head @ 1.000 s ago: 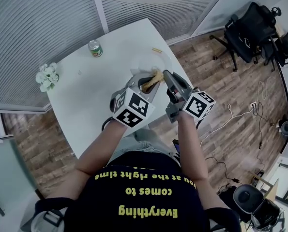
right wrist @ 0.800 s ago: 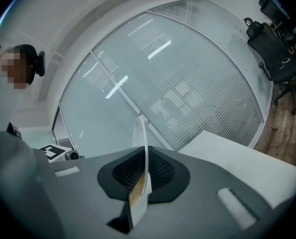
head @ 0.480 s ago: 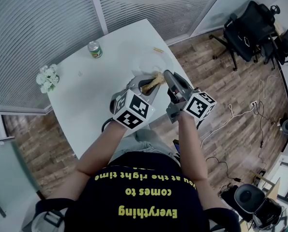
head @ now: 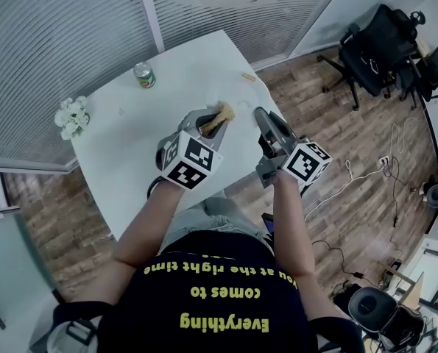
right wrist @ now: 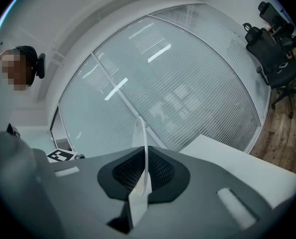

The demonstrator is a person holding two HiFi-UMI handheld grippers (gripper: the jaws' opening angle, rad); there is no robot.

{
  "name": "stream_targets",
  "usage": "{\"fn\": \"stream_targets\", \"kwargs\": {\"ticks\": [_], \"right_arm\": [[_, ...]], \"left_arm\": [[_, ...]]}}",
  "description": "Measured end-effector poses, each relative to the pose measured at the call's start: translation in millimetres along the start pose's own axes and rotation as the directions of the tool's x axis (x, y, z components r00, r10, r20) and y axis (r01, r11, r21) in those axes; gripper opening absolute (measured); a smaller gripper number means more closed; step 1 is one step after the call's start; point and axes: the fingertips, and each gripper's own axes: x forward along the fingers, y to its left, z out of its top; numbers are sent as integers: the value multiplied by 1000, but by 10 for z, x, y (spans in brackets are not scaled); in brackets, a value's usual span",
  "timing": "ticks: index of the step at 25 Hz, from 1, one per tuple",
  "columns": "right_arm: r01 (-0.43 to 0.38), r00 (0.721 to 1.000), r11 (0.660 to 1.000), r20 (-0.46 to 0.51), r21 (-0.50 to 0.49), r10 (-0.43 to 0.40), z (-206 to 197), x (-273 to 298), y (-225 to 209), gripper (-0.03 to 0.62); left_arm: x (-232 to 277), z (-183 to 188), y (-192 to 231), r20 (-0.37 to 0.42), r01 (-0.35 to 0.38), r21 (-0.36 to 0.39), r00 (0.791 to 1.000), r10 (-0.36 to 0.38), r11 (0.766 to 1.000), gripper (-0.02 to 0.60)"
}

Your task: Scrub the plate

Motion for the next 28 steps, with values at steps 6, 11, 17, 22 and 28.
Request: {"fn": "stream_targets", "kwargs": {"ticks": [6, 11, 17, 22, 28], "right_arm": [[3, 1000, 1000, 3, -4, -3, -20, -15, -16, 12], [9, 1000, 1000, 10, -7, -9, 16, -10, -34, 12], [22, 999, 1000, 37, 19, -23, 95, -59, -74, 12], [34, 999, 999, 36, 3, -34, 101, -49, -61, 12], [23, 999, 1000, 28, 1, -23, 103, -25, -39, 12]], "left_arm": [[-72, -94, 205, -5, -48, -26, 999, 48, 999, 49], [-110, -95, 298, -4, -75, -27, 997, 75, 997, 49], [-135, -111, 324, -5, -81, -29, 997, 80, 996, 49], [-101, -106, 265, -5, -62, -22, 998, 61, 998, 49], [-4, -8, 38, -5, -12, 7, 1000, 12, 1000, 49]]}}
